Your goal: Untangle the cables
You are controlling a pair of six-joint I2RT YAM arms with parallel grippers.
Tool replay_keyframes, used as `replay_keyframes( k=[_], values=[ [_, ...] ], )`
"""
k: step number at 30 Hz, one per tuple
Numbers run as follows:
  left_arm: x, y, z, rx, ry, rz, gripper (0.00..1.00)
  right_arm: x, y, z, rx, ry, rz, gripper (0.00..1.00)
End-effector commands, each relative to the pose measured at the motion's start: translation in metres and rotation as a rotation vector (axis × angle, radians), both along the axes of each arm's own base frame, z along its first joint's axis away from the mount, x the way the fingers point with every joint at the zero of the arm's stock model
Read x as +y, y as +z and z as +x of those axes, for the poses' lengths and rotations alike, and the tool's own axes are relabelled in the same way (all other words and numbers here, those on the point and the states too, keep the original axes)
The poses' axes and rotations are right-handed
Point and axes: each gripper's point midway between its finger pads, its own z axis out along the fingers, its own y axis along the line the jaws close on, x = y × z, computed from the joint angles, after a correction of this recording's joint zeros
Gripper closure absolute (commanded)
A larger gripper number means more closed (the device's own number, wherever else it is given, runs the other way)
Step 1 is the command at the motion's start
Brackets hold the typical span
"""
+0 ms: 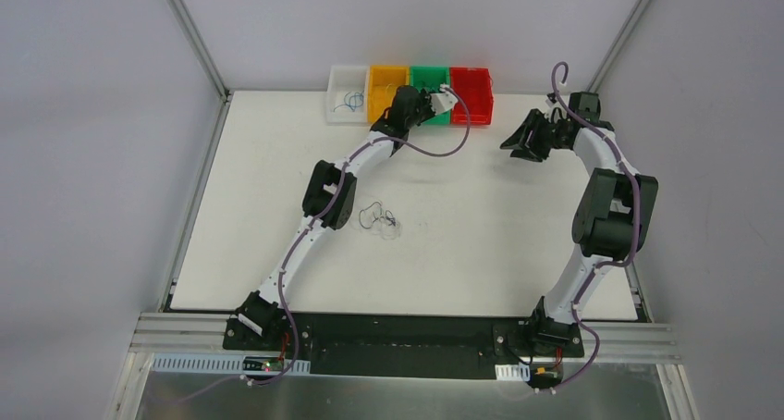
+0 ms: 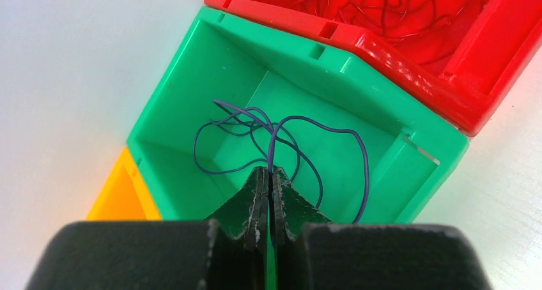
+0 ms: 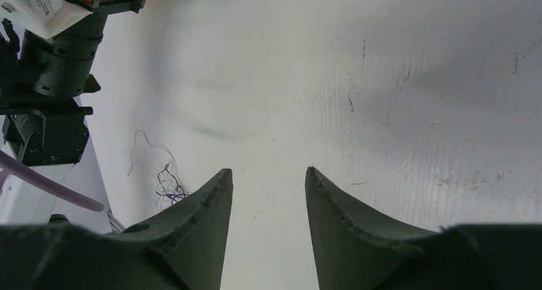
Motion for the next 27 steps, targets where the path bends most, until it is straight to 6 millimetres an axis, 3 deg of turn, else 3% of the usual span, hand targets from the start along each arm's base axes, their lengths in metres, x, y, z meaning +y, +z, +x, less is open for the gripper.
replay_keyframes(
  k=[1, 3, 9, 16, 20, 27],
  values=[
    [-0.008, 0.029, 0.004, -0.109, -0.018, -0.025, 1.00, -0.001, 0.001, 0.006, -0.003, -0.006, 0.023, 0.52],
    [-0.010, 0.036, 0.003, -0.121, -0.025, -0.044, 0.97, -0.001, 0.001, 0.006, -0.006, -0.004, 0.023, 0.52],
    [-0.017, 0.064, -0.004, -0.139, -0.070, -0.075, 0.69, 0.000, 0.003, 0.008, -0.008, -0.007, 0.037, 0.52],
    [-0.016, 0.094, -0.020, -0.123, -0.097, -0.100, 0.55, 0.004, 0.012, 0.011, -0.033, -0.006, 0.051, 0.52],
    [-0.017, 0.112, -0.038, -0.068, -0.133, -0.153, 0.46, 0.010, 0.016, 0.011, -0.045, 0.005, 0.057, 0.52],
    [-0.022, 0.123, -0.079, 0.081, -0.246, -0.183, 0.28, 0.016, 0.024, 0.012, -0.066, 0.019, 0.061, 0.52]
  ],
)
